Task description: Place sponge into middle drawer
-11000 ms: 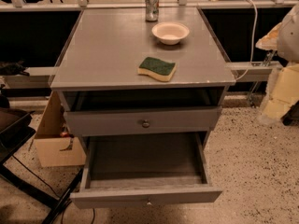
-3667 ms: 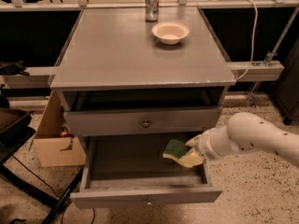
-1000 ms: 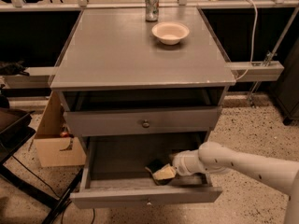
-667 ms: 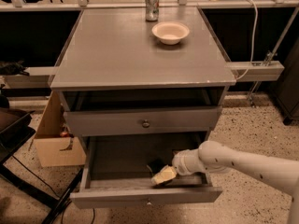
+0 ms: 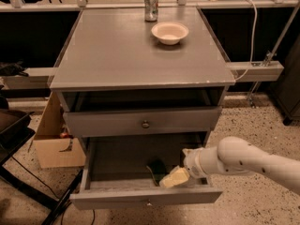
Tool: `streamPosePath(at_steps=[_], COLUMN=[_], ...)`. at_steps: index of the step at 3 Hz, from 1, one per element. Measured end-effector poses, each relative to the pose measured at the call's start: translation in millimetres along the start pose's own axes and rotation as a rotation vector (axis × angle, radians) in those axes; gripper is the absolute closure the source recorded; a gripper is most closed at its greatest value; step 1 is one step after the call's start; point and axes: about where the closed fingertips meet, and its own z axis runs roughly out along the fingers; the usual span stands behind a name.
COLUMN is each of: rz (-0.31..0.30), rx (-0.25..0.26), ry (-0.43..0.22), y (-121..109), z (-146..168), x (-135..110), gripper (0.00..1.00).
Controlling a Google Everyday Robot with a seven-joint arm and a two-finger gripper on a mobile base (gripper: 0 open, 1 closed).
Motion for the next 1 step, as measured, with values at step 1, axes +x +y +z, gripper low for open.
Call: streamPosePath(at_steps=[1], rz=[-0.029], rx=[0.019], ry=[0.062], y=[39.3], z=[-69.1], x=[-0.7], gripper=[0.00])
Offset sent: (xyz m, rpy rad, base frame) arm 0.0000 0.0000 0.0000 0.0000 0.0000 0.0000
